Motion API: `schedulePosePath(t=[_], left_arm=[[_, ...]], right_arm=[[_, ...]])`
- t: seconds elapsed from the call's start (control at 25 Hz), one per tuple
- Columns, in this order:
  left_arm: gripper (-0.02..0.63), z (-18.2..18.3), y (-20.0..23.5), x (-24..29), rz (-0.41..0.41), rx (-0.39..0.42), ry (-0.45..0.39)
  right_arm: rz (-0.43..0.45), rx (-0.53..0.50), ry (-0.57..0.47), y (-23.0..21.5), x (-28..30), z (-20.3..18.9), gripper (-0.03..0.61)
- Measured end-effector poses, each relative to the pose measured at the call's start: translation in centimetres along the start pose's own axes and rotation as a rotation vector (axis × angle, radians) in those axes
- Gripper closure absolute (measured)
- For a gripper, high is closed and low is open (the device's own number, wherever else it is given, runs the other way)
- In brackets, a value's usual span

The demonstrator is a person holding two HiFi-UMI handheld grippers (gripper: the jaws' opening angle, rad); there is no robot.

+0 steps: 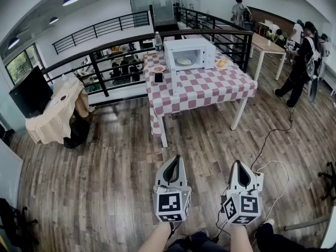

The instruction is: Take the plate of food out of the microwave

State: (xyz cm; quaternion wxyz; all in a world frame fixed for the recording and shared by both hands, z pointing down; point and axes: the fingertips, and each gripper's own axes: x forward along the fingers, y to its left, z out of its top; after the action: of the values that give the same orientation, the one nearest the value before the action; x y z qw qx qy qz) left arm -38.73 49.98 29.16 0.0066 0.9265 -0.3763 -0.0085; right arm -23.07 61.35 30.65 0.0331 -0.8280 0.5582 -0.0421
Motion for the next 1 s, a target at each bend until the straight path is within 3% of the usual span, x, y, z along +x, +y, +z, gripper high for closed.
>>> schedulePosePath(t=[0.44, 1.0], left_arm=[[0.609, -0.3, -0.4, 1.3, 0.013, 0.003, 0.008], [0.608, -1.2, -3.0, 4.0, 0.084, -0.018, 0.019]], right_arm=[[0.015, 0.003, 0.007, -0.9, 1.1, -0.4, 0.588], [0.069, 0.047, 0.009, -5.5, 3.6, -0.2, 0.588]])
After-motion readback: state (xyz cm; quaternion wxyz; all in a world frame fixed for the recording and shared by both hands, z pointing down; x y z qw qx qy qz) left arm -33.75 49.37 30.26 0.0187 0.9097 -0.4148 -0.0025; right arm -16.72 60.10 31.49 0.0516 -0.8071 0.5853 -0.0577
